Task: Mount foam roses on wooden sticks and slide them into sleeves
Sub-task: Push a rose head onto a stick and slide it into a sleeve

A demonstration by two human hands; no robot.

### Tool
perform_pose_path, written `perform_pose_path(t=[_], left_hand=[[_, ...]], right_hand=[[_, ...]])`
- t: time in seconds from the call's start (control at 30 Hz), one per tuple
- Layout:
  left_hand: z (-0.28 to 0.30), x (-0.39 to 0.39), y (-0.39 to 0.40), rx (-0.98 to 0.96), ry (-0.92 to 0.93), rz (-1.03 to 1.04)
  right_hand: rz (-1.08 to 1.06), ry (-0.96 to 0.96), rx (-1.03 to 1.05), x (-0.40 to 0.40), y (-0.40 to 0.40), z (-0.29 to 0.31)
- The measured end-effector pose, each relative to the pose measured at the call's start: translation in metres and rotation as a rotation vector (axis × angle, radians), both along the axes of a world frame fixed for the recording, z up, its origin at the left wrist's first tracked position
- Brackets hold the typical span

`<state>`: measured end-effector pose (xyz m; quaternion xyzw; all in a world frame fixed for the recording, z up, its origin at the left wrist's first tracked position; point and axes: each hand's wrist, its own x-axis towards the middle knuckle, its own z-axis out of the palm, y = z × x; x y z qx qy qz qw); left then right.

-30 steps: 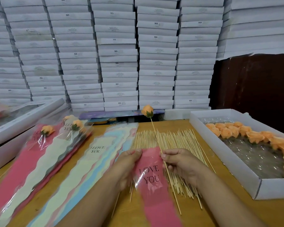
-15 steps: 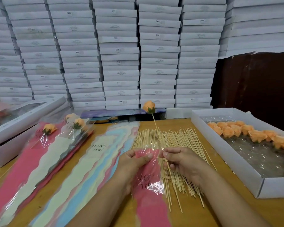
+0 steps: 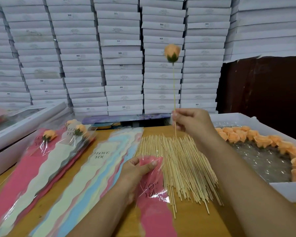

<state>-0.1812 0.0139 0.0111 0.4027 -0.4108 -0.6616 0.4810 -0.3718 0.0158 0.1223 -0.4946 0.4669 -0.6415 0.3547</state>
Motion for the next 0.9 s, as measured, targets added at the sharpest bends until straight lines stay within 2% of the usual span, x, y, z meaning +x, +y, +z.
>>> perform_pose_path(t=[0.2, 0.47, 0.63, 0.8, 0.9], left_hand=[[-0.003, 0.0, -0.001, -0.013, 0.007, -0.021], [-0.003, 0.0, -0.002, -0.035, 0.015, -0.039], [-0.002, -0.001, 0.0, -0.038, 0.035, -0.024], [-0.001, -0.001, 0.003, -0.057, 0.004, -0.03], [0.001, -0.001, 0.005, -0.065, 0.018, -0.058]], right_hand=[[-0.047, -0.045, -0.096, 0.013, -0.015, 0.034], [-0.027, -0.005, 0.051, 0.022, -0.026, -0.009], [0.056, 0.016, 0.104, 0.028, -0.02, -0.028], [0.137, 0.157, 0.17, 0.034, -0.012, -0.039], [0.139, 0.165, 0.198, 0.035, -0.01, -0.047]])
